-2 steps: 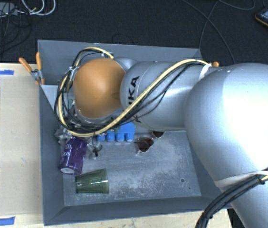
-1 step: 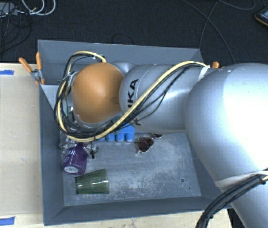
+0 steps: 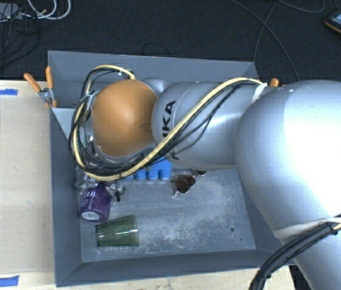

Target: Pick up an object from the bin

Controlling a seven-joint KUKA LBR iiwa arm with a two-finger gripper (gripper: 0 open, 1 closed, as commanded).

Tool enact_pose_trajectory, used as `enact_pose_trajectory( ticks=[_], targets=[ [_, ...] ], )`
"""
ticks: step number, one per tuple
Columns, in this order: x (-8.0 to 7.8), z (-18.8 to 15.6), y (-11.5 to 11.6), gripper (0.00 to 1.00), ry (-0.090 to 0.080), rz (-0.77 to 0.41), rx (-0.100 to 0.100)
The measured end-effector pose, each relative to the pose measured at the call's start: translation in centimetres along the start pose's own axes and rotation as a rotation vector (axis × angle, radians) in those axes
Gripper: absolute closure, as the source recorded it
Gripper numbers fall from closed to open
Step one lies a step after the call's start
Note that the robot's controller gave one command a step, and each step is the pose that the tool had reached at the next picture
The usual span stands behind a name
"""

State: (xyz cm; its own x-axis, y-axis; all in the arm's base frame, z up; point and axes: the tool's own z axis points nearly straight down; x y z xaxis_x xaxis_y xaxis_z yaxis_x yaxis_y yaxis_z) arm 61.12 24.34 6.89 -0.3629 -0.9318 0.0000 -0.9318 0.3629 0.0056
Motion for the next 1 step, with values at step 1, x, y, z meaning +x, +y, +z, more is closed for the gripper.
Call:
enact_pose_trajectory(
  ticks=[1],
  targets=[
    [0.18, -2.73, 0.31, 1.0, 0.007, 0.001, -0.009]
  ],
)
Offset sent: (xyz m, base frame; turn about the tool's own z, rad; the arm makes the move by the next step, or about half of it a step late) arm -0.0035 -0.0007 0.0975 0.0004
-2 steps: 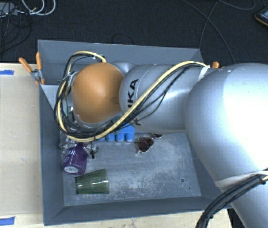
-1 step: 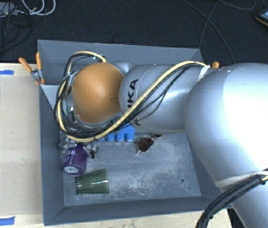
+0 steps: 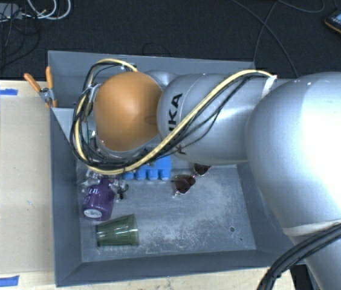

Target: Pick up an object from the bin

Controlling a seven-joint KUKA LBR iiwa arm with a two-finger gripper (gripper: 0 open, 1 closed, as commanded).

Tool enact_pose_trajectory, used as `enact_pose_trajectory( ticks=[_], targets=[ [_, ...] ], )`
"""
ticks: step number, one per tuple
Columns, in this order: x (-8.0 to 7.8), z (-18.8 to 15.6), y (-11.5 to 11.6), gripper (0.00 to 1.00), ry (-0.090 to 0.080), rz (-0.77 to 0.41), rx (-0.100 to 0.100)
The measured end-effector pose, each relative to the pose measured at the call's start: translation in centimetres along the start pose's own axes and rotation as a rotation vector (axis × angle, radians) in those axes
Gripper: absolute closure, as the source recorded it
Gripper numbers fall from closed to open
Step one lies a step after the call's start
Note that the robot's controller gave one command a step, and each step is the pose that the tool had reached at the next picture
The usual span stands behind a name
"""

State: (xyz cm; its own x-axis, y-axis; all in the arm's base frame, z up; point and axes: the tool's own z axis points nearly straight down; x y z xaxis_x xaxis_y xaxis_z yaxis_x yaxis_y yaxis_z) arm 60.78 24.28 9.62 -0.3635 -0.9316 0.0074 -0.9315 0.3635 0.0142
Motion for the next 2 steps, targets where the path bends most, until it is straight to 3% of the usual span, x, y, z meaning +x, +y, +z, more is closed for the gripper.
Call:
enact_pose_trajectory(
  ticks=[2],
  targets=[
    [-0.1, -7.5, 0.0, 1.0, -0.006, 0.004, 0.006]
  ],
)
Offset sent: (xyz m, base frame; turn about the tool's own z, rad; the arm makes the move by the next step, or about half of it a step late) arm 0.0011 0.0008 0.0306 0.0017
